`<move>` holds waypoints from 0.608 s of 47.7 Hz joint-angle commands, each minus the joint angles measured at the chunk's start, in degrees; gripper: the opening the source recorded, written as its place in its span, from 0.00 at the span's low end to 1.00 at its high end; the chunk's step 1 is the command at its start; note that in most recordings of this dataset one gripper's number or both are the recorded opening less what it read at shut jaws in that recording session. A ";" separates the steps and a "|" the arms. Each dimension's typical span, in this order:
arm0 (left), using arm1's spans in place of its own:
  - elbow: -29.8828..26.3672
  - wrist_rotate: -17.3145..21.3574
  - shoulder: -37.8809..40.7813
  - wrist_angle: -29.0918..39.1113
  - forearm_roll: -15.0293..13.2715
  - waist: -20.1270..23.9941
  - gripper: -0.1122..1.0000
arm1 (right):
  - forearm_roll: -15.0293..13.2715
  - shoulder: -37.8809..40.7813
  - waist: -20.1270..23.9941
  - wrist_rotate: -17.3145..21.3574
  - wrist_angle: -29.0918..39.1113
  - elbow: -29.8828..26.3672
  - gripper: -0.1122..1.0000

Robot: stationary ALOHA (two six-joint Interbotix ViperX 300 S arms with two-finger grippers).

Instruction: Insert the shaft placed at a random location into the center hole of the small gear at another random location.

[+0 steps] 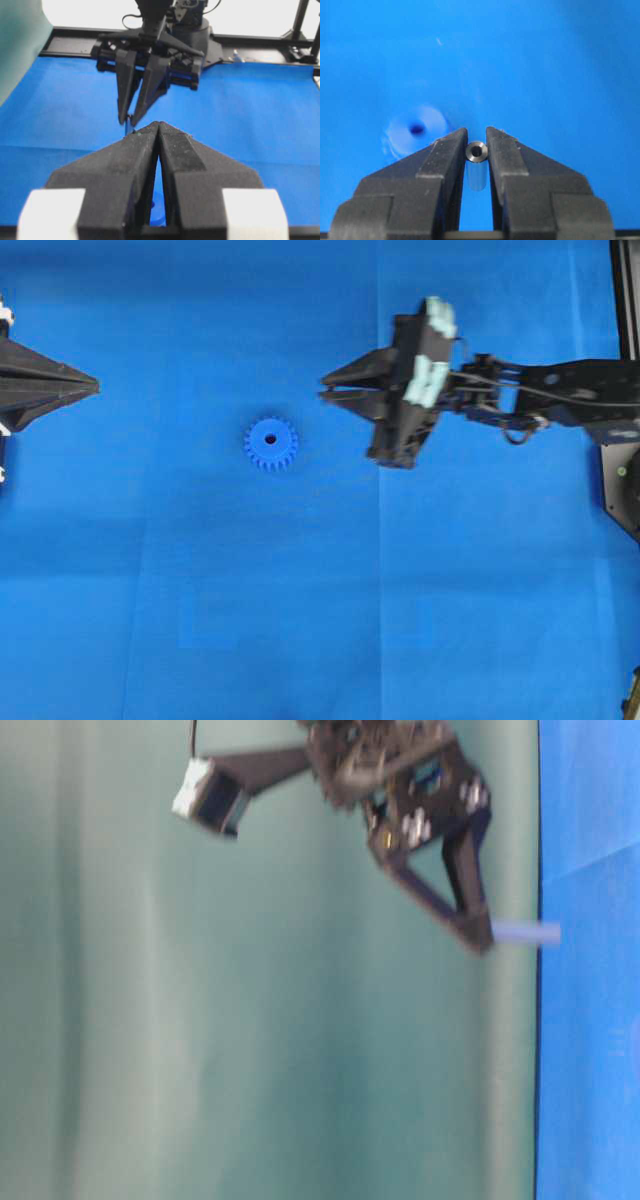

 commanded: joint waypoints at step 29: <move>-0.53 -0.26 0.18 0.00 0.09 0.18 0.10 | -0.18 7.82 2.72 -0.18 5.63 -15.29 0.12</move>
